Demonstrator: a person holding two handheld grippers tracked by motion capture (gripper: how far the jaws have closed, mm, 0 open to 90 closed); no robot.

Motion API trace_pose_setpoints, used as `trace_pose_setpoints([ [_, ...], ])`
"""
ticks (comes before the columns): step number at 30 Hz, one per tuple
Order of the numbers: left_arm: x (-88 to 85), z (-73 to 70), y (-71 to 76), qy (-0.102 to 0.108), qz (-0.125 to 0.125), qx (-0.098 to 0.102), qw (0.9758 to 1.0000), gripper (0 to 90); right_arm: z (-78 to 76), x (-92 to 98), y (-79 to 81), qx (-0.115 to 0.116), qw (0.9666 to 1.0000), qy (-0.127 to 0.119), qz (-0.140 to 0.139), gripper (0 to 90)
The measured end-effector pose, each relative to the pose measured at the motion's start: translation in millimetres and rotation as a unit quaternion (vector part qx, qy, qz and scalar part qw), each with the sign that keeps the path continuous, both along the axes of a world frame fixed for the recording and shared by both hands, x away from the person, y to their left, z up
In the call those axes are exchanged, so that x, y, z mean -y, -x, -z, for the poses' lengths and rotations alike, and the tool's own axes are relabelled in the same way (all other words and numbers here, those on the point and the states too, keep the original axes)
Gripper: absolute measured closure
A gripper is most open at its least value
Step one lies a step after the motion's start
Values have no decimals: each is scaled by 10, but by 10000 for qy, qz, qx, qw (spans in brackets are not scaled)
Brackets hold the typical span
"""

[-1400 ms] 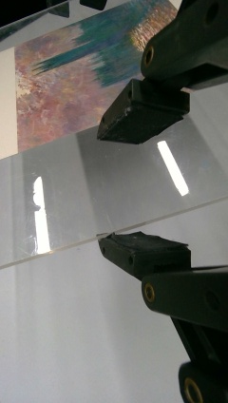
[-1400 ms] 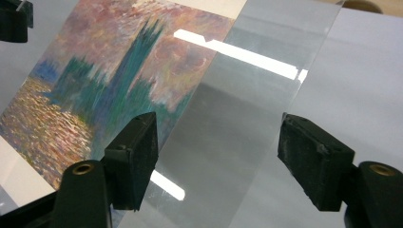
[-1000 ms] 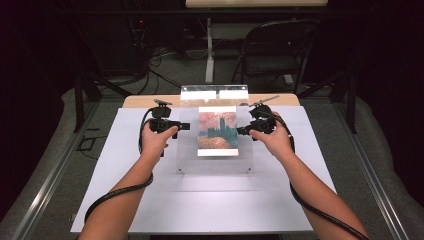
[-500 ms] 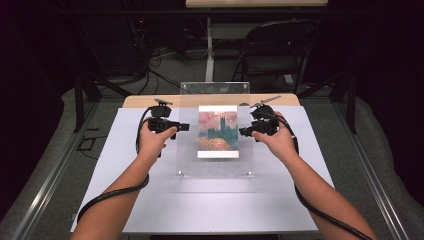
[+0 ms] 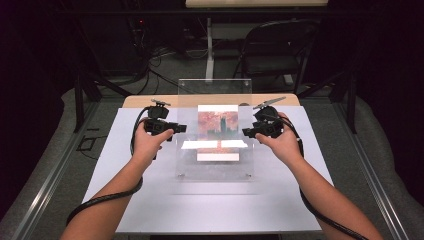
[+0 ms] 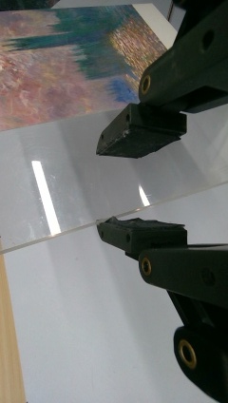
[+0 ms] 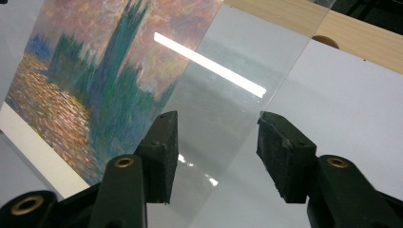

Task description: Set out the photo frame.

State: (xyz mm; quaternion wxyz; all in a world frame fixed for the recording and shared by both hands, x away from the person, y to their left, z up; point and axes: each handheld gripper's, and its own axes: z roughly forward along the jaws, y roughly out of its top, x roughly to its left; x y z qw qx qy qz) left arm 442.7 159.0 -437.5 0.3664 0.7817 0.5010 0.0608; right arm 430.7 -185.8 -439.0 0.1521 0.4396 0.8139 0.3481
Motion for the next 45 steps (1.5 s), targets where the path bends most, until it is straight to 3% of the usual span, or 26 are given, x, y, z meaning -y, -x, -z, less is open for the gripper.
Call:
trace_pose_setpoints([
  [15,-16,-79,130,-19,38,80,10000,624,-82,15,166,86,10000,-17,-12,511],
  [22,-60,-119,201,31,94,97,9999,663,-138,27,254,177,9998,107,-4,611],
  [26,-75,-135,241,52,128,125,9998,674,-151,29,288,229,9996,149,-37,620],
  [35,-106,-172,377,70,191,246,9995,704,-179,50,454,456,9988,140,-76,656],
  [45,-120,-204,468,57,247,282,9993,709,-204,72,553,483,9988,23,-113,655],
])
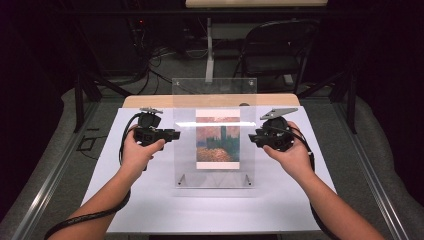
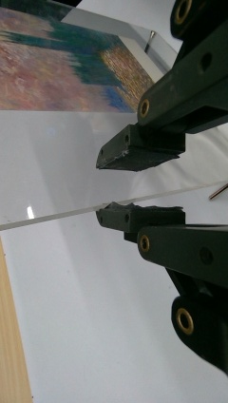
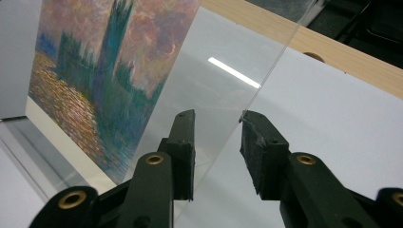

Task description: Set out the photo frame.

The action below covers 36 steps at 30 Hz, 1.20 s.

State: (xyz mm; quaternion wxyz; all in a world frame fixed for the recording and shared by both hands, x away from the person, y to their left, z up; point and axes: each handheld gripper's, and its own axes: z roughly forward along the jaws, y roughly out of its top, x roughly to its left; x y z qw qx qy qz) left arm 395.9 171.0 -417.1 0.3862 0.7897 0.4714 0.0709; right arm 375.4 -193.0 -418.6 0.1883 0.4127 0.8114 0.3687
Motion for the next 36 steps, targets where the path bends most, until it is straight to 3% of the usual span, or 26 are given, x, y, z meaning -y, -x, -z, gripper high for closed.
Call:
trace_pose_setpoints([
  [8,-83,-20,144,240,172,10,9996,722,-37,50,124,-9,9997,-168,-154,656],
  [15,-119,-32,285,293,332,63,9990,733,-37,56,238,-64,9993,-248,-259,668],
  [20,-135,-35,367,316,403,91,9986,733,-33,104,324,-94,9982,-477,-341,691],
  [28,-165,-15,441,455,451,101,9979,728,-44,105,404,-102,9982,-463,-366,689],
  [36,-159,-4,530,435,557,119,9974,703,-39,120,489,-94,9976,-496,-468,687],
])
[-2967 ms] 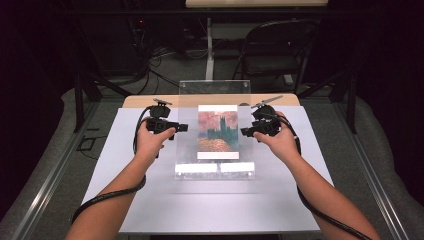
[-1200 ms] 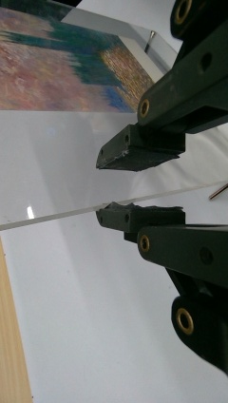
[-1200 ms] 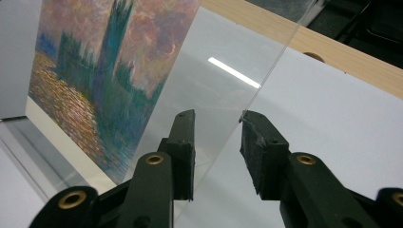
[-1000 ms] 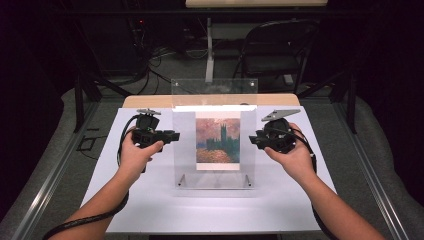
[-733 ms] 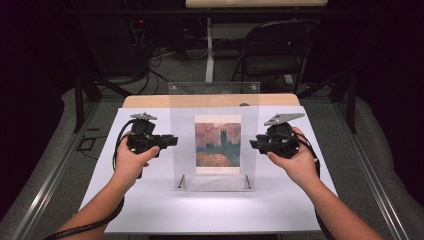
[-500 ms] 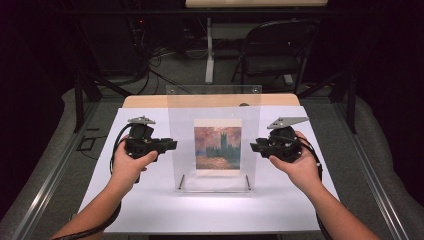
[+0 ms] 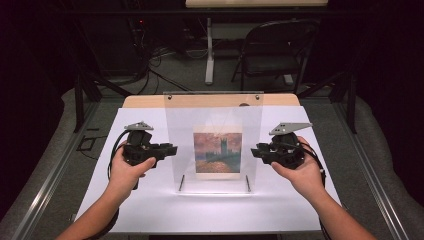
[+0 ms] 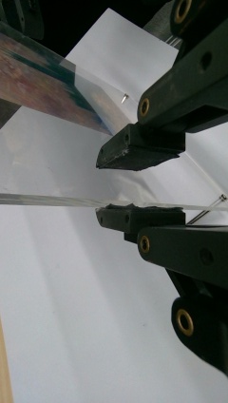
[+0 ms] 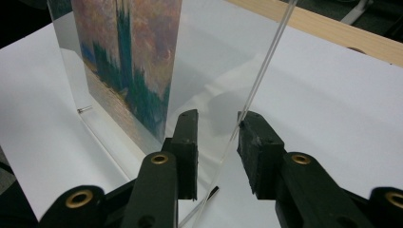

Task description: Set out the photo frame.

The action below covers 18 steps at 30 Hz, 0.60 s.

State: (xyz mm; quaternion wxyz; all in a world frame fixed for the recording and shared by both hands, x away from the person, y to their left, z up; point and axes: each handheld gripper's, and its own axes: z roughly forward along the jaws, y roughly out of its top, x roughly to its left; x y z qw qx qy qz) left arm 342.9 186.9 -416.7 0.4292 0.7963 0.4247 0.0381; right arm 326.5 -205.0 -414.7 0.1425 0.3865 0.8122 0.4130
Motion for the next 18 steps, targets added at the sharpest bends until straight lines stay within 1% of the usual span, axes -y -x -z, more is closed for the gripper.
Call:
trace_pose_setpoints([
  [3,-9,22,23,82,48,-44,9999,681,14,11,49,11,10000,-70,-33,679],
  [6,-12,52,53,182,94,-101,9997,667,19,17,80,25,9999,-84,-68,674],
  [8,-13,64,83,192,134,-123,9996,651,30,23,128,18,9998,-132,-115,667],
  [11,-20,72,119,203,184,-153,9995,644,38,23,158,-1,9998,-155,-141,661],
  [13,-23,82,158,241,218,-179,9993,640,46,18,185,-15,9997,-169,-162,654],
  [14,-26,89,187,267,242,-181,9992,632,59,9,210,-29,9996,-206,-215,650],
  [16,-26,90,205,229,234,-155,9993,630,65,-1,225,-48,9995,-205,-217,649],
  [17,-23,98,220,153,196,-142,9996,639,71,-15,239,29,9997,-141,-219,643],
  [18,-23,98,220,153,196,-142,9996,647,71,-15,239,29,9997,-141,-219,643],
])
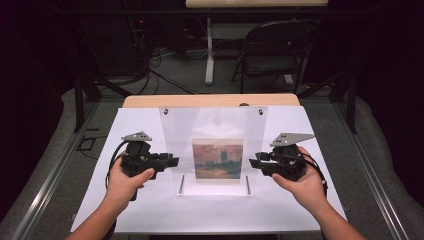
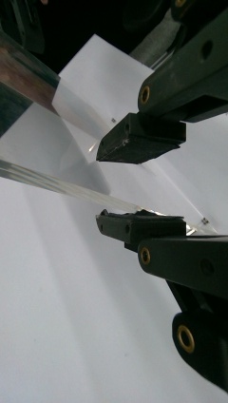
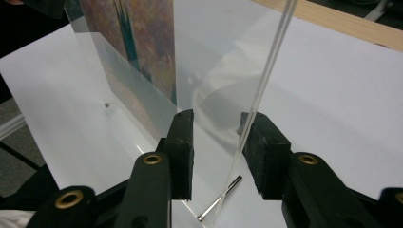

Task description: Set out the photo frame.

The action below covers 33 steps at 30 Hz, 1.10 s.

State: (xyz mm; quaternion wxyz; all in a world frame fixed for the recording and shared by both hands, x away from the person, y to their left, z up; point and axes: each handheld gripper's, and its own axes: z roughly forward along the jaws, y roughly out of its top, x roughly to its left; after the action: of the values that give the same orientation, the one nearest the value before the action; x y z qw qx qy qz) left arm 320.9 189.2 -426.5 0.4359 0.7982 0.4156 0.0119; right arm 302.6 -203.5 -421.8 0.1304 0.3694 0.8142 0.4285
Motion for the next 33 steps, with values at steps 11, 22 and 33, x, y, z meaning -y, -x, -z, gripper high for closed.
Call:
trace_pose_setpoints([
  [11,-11,77,9,-181,-45,-14,9998,590,45,17,-9,-102,9999,-108,-10,571],
  [22,-128,89,144,-335,-303,263,9986,411,136,142,51,-85,9996,-196,160,394],
  [33,-336,195,259,-483,-618,416,9960,367,246,333,163,88,9986,-57,518,371],
])
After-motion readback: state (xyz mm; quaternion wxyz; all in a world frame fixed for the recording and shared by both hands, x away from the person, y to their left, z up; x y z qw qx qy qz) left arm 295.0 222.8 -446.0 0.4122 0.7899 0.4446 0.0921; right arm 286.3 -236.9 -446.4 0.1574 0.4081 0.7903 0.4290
